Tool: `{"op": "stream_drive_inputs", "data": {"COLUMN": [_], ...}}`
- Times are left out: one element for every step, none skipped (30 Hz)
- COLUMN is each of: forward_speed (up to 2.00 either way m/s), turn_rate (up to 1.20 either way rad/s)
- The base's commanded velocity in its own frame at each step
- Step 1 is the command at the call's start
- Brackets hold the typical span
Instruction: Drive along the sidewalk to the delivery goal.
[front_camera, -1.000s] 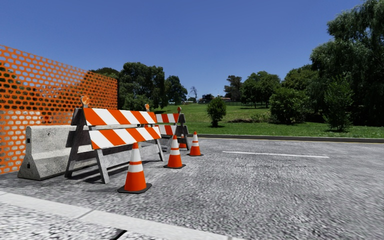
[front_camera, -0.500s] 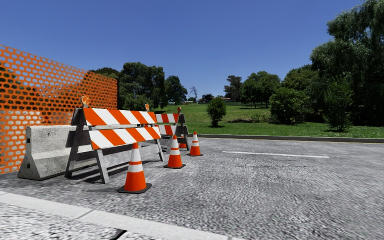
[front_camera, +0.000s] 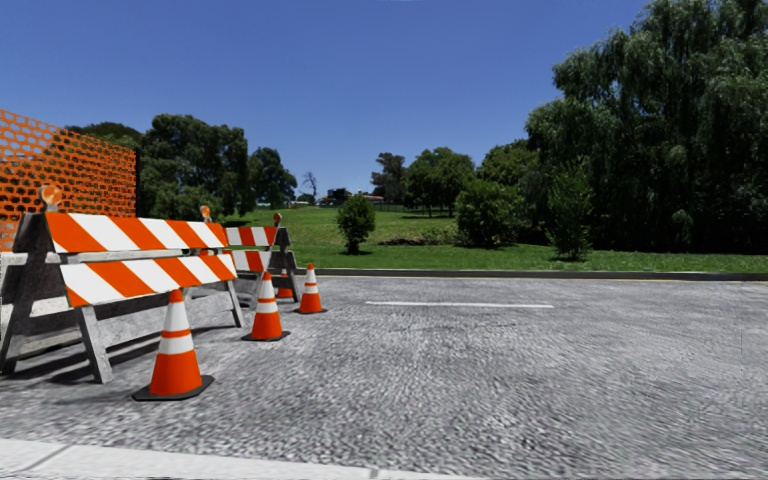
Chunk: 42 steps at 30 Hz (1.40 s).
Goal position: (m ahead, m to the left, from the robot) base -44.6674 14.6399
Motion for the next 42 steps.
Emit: {"op": "stream_drive_inputs", "data": {"forward_speed": [0.0, 0.0, 0.0, 0.0, 0.0, 0.0, 0.0, 0.0, 0.0, 0.0, 0.0, 0.0, 0.0, 0.0, 0.0, 0.0, 0.0, 0.0, 0.0, 0.0, 0.0, 0.0, 0.0, 0.0, 0.0, 0.0, 0.0, 0.0, 0.0, 0.0, 0.0, 0.0, 0.0, 0.0, 0.0, 0.0, 0.0, 0.0, 0.0, 0.0, 0.0, 0.0], "turn_rate": [-1.2, -1.2, -1.2, -1.2, -1.2, -1.2, -1.2, -1.2, -1.2, -1.2, -1.2, -1.2, -1.2, -1.2, -1.2, -1.2, -1.2, -1.2, -1.2, -1.2, -1.2, -1.2, -1.2, -1.2, -1.2, -1.2, -1.2, -1.2, -1.2, -1.2, -1.2, -1.2, -1.2, -1.2, -1.2, -1.2, -1.2, -1.2, -1.2, -1.2, -1.2, -1.2]}}
